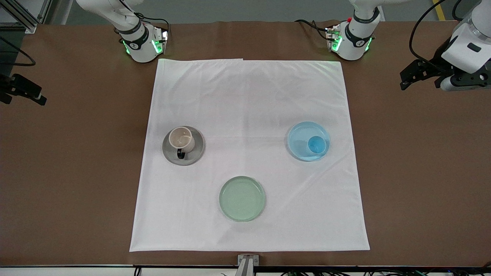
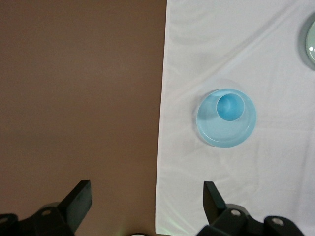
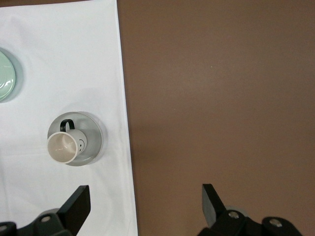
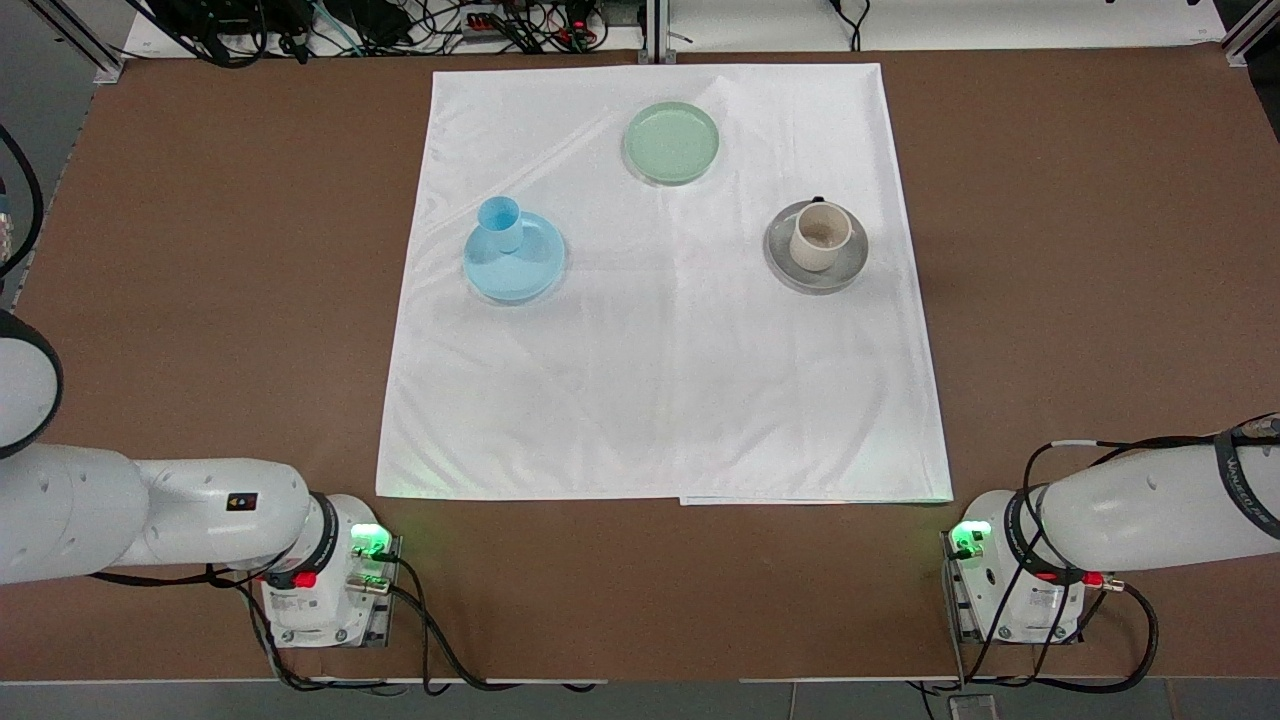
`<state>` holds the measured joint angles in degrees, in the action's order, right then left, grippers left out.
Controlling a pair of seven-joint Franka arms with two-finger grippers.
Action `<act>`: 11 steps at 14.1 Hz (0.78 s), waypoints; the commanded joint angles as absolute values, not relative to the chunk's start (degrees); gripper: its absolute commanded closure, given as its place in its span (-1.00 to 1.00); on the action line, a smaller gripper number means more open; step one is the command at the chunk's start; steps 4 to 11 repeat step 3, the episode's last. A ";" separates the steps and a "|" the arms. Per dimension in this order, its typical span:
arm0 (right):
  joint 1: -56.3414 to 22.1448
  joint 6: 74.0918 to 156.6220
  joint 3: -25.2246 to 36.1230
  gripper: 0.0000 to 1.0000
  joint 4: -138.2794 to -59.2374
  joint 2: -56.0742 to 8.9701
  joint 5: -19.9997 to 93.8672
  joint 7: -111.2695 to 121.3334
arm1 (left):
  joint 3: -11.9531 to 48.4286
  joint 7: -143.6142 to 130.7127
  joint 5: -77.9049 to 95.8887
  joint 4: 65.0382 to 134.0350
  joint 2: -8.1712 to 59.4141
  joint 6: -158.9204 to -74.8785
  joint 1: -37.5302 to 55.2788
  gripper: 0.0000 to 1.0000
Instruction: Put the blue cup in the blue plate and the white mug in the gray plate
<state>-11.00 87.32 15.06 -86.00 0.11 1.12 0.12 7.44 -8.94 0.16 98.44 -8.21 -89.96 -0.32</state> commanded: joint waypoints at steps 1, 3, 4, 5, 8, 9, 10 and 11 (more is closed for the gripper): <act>-10.99 87.19 15.21 -1.00 -85.43 -0.09 1.41 -0.62 | 7.29 -7.29 0.62 97.30 -8.61 -89.03 -0.70 -1.00; -11.07 87.27 15.21 -1.00 -85.43 -0.17 1.41 -0.62 | 7.29 -7.29 0.44 96.95 -8.53 -88.95 -1.23 -1.00; -11.07 87.27 15.21 -1.00 -85.43 -0.17 1.41 -0.62 | 7.29 -7.29 0.44 96.95 -8.53 -88.95 -1.23 -1.00; -11.07 87.27 15.21 -1.00 -85.43 -0.17 1.41 -0.62 | 7.29 -7.29 0.44 96.95 -8.53 -88.95 -1.23 -1.00; -11.07 87.27 15.21 -1.00 -85.43 -0.17 1.41 -0.62 | 7.29 -7.29 0.44 96.95 -8.53 -88.95 -1.23 -1.00; -11.07 87.27 15.21 -1.00 -85.43 -0.17 1.41 -0.62 | 7.29 -7.29 0.44 96.95 -8.53 -88.95 -1.23 -1.00; -11.07 87.27 15.21 -1.00 -85.43 -0.17 1.41 -0.62 | 7.29 -7.29 0.44 96.95 -8.53 -88.95 -1.23 -1.00; -11.07 87.27 15.21 -1.00 -85.43 -0.17 1.41 -0.62 | 7.29 -7.29 0.44 96.95 -8.53 -88.95 -1.23 -1.00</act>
